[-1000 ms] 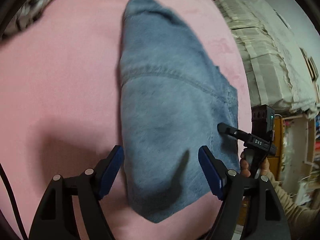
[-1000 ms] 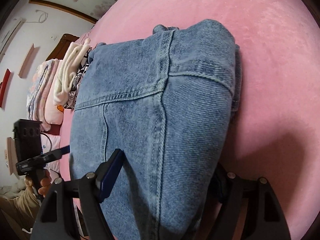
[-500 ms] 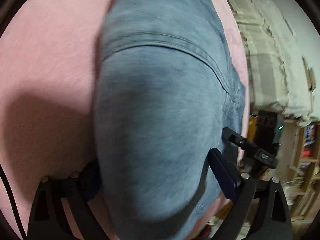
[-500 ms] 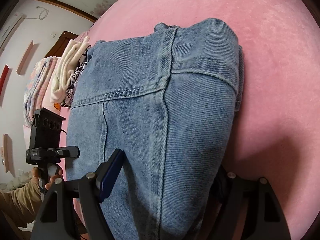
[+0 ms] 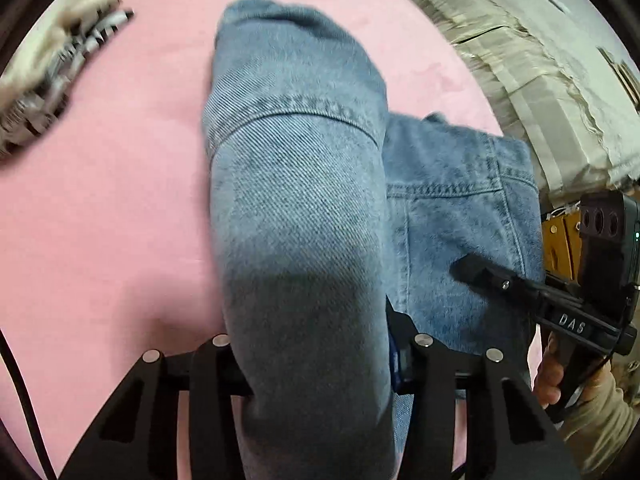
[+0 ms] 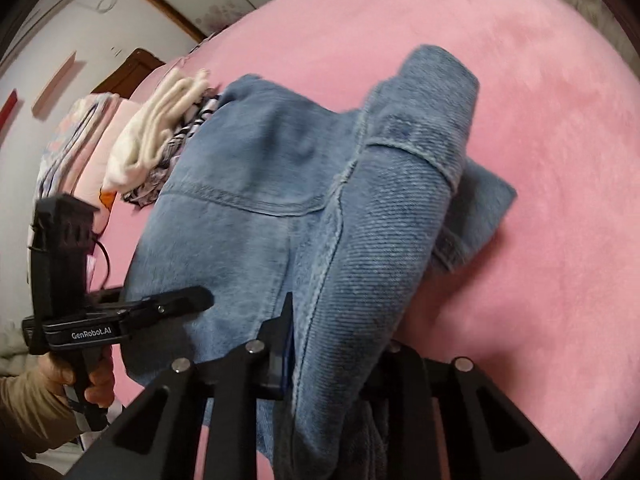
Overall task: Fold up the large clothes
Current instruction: 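Carry the bundle with both grippers onto the stack of folded clothes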
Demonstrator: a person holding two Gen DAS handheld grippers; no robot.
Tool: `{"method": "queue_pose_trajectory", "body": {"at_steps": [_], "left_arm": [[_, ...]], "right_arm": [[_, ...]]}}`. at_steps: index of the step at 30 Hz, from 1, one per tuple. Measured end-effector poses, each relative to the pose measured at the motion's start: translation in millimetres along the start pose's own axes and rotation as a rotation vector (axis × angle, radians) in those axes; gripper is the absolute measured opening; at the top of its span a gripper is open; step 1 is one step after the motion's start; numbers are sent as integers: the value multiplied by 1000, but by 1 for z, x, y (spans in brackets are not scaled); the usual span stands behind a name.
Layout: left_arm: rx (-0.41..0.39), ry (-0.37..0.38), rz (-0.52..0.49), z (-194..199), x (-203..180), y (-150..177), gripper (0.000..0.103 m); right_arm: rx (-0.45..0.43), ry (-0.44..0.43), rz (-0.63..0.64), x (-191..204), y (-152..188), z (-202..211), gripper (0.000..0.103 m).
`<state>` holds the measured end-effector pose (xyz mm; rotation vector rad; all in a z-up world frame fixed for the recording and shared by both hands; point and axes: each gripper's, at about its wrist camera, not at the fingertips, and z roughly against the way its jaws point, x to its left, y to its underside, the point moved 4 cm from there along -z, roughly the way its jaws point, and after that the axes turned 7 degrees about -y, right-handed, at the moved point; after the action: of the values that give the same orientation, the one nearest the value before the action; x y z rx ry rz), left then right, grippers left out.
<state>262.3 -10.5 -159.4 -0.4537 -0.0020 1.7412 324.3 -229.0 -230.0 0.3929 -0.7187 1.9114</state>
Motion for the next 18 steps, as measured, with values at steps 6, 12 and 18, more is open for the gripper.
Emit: {"method": "queue_pose_trajectory", "body": {"at_steps": [6,12,18], "left_arm": [[-27,-25,-17,62,25,11,44],[-51,-47,-14,130,76,17,44],[-82,-50,-2,184,128,8,44]], "right_arm": [[-48,-41,-48,57,15,11,22],[-59,-79,-53,119,13,7,22],[-63,-94,2,178,-7,-5,22]]}}
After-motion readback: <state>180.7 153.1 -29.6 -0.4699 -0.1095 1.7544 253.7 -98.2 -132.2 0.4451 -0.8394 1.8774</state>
